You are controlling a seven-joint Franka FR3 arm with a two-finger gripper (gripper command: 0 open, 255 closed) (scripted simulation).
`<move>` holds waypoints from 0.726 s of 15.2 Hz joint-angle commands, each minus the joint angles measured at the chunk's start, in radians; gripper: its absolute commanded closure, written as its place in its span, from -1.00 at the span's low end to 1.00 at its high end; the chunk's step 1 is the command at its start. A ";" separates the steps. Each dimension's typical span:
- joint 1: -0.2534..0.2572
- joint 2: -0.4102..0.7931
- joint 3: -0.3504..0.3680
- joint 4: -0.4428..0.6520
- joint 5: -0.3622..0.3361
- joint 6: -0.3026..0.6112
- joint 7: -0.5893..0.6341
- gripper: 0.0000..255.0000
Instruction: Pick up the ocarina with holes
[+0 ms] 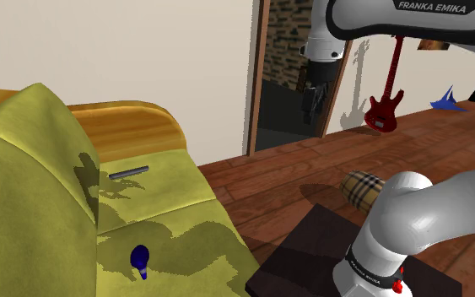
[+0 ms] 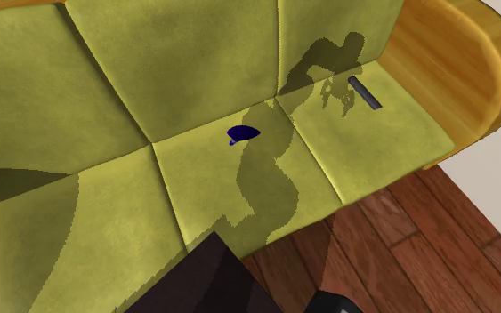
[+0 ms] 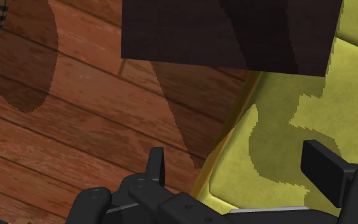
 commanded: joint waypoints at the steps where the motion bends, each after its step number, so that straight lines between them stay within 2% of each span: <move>1: 0.000 0.000 0.000 0.000 0.000 0.000 0.000 -1.00; 11: 0.057 0.145 0.175 -0.088 0.102 0.208 0.201 -1.00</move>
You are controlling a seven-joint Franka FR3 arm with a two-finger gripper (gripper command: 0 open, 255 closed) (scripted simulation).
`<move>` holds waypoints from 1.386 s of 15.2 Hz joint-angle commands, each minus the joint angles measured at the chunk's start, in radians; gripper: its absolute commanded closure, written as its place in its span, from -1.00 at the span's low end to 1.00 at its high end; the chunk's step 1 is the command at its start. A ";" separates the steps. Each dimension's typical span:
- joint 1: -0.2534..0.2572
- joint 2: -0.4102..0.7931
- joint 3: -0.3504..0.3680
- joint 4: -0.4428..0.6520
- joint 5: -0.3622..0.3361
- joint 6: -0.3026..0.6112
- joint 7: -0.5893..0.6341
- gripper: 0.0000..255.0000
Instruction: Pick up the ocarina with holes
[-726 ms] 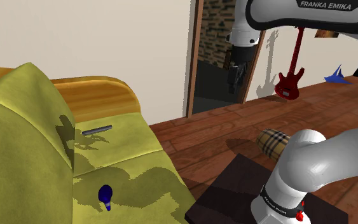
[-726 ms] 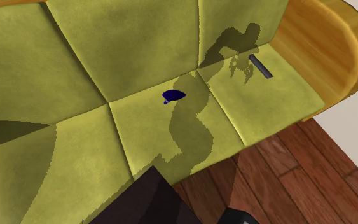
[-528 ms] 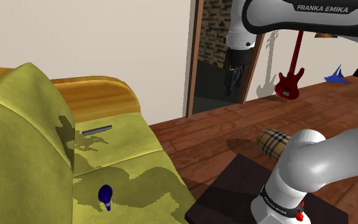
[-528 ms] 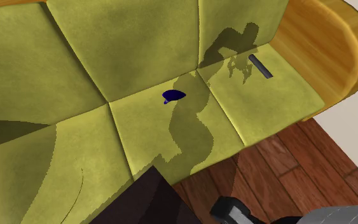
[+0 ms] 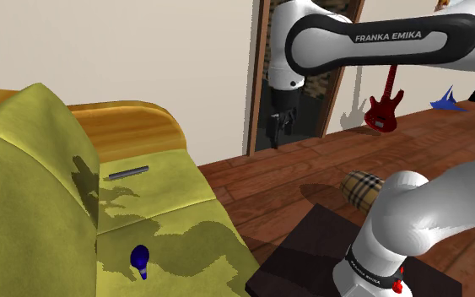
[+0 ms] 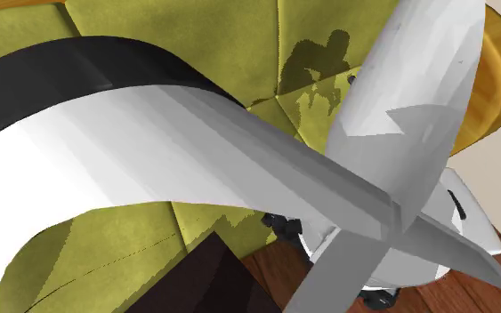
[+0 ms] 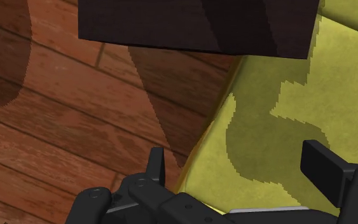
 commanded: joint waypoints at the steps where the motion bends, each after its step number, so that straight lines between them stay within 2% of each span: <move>1: 0.011 0.049 0.036 -0.002 0.017 0.048 0.042 -1.00; 7: 0.036 0.204 0.138 0.013 0.044 0.175 0.161 -1.00; 12: 0.051 0.361 0.219 0.062 0.036 0.270 0.267 -1.00; 16: 0.061 0.503 0.276 0.123 0.003 0.334 0.359 -1.00; 21: 0.085 0.697 0.329 0.230 -0.073 0.390 0.484 -1.00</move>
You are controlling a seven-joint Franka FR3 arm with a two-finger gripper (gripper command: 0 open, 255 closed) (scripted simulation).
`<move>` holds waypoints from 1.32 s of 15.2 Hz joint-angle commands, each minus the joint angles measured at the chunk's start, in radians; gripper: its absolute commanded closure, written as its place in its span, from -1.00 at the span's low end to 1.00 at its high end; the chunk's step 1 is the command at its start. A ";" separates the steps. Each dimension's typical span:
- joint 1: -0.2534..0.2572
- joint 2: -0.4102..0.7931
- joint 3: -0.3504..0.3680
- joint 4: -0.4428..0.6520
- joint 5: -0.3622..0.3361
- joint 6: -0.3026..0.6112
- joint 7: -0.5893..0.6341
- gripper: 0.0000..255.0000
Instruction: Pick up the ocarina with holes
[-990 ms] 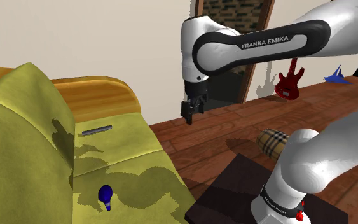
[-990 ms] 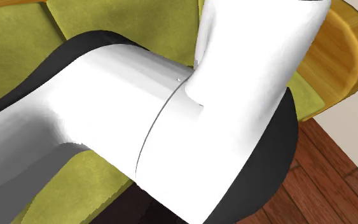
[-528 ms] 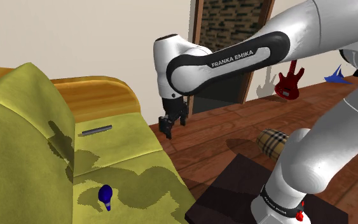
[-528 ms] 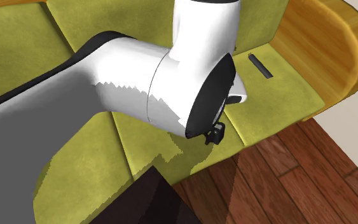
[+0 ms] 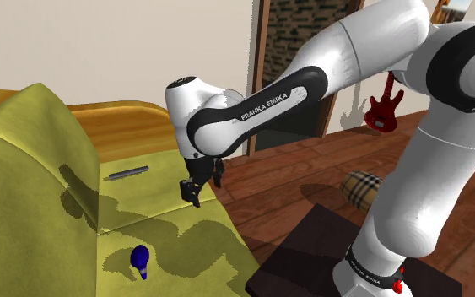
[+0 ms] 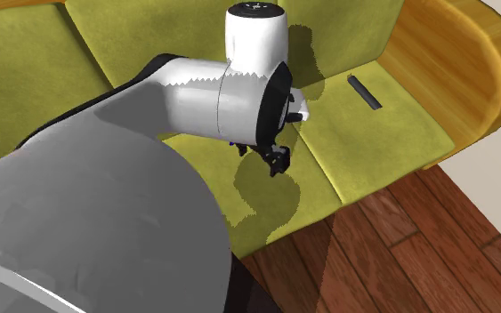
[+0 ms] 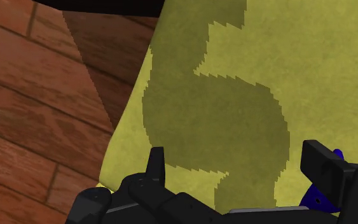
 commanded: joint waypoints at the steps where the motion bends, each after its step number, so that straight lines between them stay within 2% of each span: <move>1: 0.015 0.088 0.018 0.056 -0.038 0.017 0.057 -1.00; 6: 0.072 0.294 0.029 0.202 -0.135 0.034 0.173 -1.00; 11: 0.154 0.499 0.011 0.385 -0.217 0.019 0.259 -1.00; 20: 0.322 0.875 -0.044 0.826 -0.299 -0.078 0.323 -1.00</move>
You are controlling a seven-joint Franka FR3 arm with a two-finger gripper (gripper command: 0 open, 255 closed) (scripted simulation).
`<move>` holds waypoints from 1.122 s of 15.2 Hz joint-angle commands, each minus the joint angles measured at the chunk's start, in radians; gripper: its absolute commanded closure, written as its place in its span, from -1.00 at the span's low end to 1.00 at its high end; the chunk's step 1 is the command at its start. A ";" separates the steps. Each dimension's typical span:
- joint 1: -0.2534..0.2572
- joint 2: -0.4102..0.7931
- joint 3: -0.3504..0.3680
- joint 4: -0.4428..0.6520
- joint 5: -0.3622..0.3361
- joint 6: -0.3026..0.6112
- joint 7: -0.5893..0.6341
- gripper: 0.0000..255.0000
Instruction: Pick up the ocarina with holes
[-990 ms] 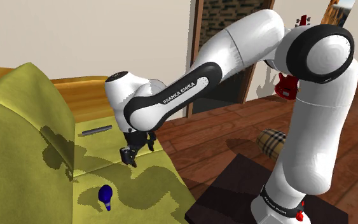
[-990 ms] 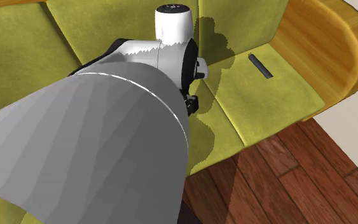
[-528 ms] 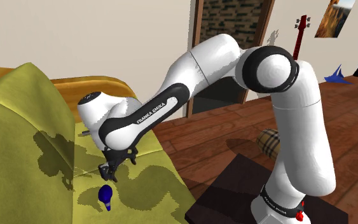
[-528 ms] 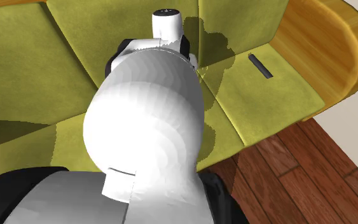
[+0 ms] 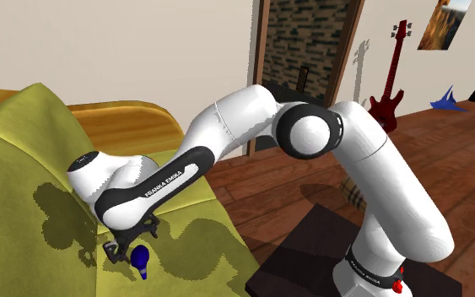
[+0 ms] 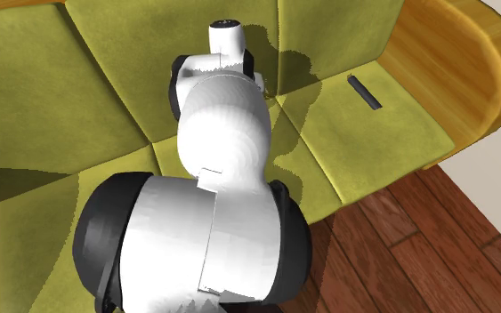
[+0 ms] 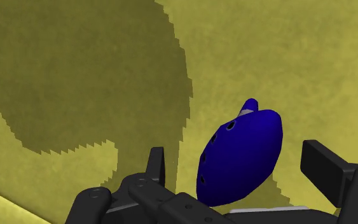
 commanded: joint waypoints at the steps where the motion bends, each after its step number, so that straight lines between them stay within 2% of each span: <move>1: 0.024 0.055 -0.009 0.064 -0.009 -0.010 0.006 -1.00; 9: 0.032 0.110 -0.022 0.068 -0.023 0.040 0.014 -1.00; 10: 0.032 0.108 -0.022 0.067 -0.023 0.039 0.014 1.00; 17: 0.032 0.108 -0.021 0.066 -0.023 0.040 0.014 1.00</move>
